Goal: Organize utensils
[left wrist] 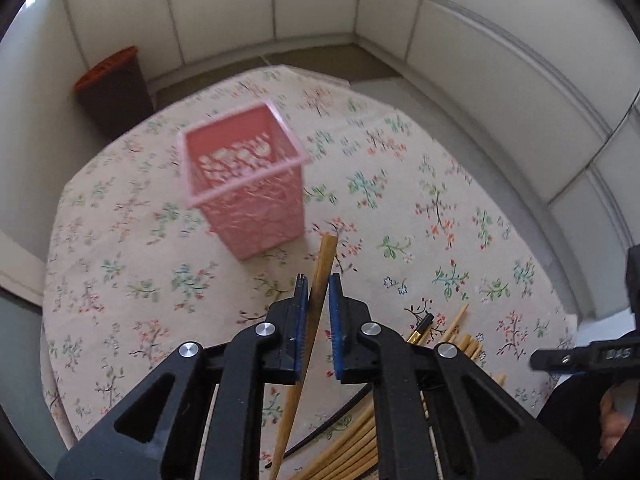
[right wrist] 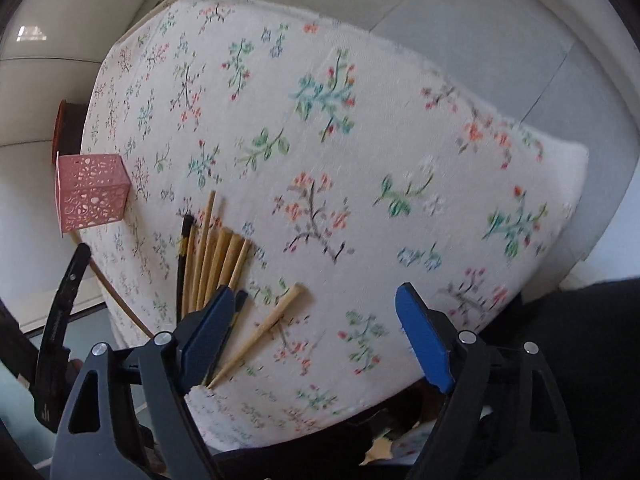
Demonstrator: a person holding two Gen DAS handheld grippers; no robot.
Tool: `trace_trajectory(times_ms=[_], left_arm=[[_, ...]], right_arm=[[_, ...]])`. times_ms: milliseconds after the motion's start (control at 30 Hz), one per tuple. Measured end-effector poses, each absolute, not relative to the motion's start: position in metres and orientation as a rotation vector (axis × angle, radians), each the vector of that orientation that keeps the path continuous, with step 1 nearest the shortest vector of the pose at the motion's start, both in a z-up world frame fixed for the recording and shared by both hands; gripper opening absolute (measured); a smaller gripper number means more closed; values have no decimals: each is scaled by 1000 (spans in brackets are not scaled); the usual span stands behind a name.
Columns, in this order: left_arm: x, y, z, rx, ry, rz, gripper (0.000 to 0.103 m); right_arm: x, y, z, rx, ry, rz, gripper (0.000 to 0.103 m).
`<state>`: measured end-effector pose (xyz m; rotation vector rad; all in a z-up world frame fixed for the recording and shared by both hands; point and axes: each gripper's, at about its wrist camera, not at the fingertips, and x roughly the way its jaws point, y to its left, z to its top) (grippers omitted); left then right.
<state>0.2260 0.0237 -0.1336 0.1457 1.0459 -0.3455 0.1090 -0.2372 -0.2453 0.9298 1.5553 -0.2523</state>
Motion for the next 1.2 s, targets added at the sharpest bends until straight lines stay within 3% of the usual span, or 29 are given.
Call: trace_trajectory(times_ms=[167, 467, 600, 733, 1200], left_arm=[[188, 57, -71, -32, 855, -313, 10], [161, 81, -32, -108, 704, -334, 7], [158, 86, -28, -125, 686, -338, 7], [157, 89, -27, -138, 691, -333, 7], [144, 85, -16, -157, 686, -331, 7]], right_arm=[[99, -206, -254, 994, 1607, -351, 68], [118, -169, -264, 868, 1588, -587, 48], [122, -154, -263, 778, 1558, -603, 21], [118, -161, -263, 812, 1527, -540, 10], [112, -194, -214, 871, 1353, -224, 8]])
